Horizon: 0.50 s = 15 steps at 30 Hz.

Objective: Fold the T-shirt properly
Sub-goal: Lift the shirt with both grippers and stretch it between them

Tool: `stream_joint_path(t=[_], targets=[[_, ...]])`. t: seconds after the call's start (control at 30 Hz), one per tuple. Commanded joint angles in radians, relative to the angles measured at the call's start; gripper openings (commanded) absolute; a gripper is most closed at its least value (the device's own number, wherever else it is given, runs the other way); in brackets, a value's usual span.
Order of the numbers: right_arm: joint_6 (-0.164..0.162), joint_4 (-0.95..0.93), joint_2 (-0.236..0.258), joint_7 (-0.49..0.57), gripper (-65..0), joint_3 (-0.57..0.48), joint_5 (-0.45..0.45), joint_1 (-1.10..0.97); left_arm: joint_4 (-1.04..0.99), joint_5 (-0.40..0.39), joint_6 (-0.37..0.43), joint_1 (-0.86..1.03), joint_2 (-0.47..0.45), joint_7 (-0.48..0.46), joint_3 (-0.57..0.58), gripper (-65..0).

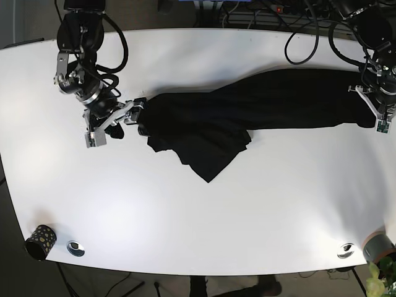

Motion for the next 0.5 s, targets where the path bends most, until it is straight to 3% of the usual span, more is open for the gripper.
stream_joint_path(t=[0.0,0.23,0.47], targets=[[0.006,-0.031,0.025,-0.025,-10.6,0.009,0.057,0.035,0.008,0.002,0.009,-0.008,-0.019,-0.016,-0.007,-65.0],[0.007,-0.117,0.031,-0.039,-10.3,-0.043,0.089,0.086,0.008,0.002,0.009,-0.008,-0.019,-0.016,-0.007,-65.0],[0.084,-0.160,0.026,-0.036,-10.6,-0.106,0.081,0.090,0.008,0.002,0.009,-0.008,-0.019,-0.016,-0.004,-65.0]])
